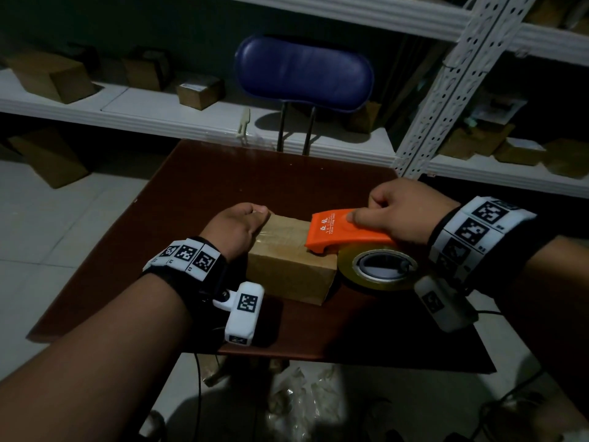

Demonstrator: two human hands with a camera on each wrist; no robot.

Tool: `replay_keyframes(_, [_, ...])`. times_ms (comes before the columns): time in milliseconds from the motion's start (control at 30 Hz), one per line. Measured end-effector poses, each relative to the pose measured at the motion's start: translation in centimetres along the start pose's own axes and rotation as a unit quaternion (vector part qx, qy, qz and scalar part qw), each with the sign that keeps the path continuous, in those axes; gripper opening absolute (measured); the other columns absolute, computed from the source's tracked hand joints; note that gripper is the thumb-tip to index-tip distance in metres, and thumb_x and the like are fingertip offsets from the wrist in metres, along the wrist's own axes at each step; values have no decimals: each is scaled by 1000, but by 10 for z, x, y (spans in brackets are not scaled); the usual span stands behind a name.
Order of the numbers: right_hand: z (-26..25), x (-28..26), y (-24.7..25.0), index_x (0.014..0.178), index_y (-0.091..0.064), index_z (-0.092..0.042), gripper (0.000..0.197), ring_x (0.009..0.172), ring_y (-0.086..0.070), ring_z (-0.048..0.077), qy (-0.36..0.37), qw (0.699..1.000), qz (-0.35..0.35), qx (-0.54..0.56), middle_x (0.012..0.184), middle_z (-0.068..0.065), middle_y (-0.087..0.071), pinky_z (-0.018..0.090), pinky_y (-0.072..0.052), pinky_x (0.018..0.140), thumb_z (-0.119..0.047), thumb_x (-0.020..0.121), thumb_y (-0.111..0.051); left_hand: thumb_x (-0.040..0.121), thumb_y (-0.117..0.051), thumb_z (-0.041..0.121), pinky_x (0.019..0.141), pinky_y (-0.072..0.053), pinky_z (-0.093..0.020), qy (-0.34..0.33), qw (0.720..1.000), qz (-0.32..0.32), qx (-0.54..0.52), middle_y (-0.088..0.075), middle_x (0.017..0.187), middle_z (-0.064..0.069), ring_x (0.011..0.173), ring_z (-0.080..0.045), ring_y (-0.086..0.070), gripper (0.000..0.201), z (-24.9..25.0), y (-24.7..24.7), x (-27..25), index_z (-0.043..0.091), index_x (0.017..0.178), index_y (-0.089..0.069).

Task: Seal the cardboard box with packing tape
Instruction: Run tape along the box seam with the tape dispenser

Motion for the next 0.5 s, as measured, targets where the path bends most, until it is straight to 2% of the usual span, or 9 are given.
replay_keyframes(233, [0,-4,-4,70,-59,-19,45,71,-62,20,-5,1000,18,11,71,3,-61,33,-47,63,-61,81,-68,102,-45,46,92,-51,-44,-5,1000,-7,23,-72,104,-5,98,-24,-67,35,5,2,-4,23,107,-70])
replay_keyframes(300, [-1,-5,-5,70,-59,-19,45,72,-63,21,-9,1000,24,17,72,3,-61,34,-49,64,-61,81,-69,102,-38,51,83,-48,-36,-2,998,-12,56,-69,110,0,98,-18,-63,40,10,3,-6,27,112,-69])
replay_keyframes(333, [-2,-5,-5,70,-59,-18,45,73,-63,21,-11,999,26,18,72,3,-61,34,-50,65,-61,80,-69,102,-36,52,84,-45,-34,-1,998,-8,65,-66,114,1,101,-18,-61,43,13,4,-7,28,116,-68])
replay_keyframes(400, [-4,-6,-5,69,-58,-18,45,73,-62,21,-9,999,31,13,71,3,-60,34,-49,65,-60,81,-69,98,-40,58,97,-43,-41,16,999,5,33,-63,119,1,109,-21,-58,47,18,6,-9,27,121,-66])
replay_keyframes(467, [-6,-5,-6,67,-57,-18,45,71,-61,21,-6,999,35,13,69,2,-59,33,-47,63,-60,81,-69,88,-51,67,102,-45,-48,11,999,46,-19,-67,113,3,107,-21,-62,48,20,6,-10,28,112,-69])
replay_keyframes(500, [-6,-5,-7,66,-56,-18,46,69,-59,20,-2,999,37,14,68,2,-58,32,-45,61,-60,81,-69,85,-56,67,101,-46,-46,-4,998,66,-19,-69,109,4,104,-21,-64,47,20,4,-10,28,107,-70])
Point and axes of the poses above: each hand's wrist, its own x-axis towards the middle knuckle, its own y-axis out of the back of the hand, z = x × y, the point moved 1 cm from there along x, towards the middle knuckle
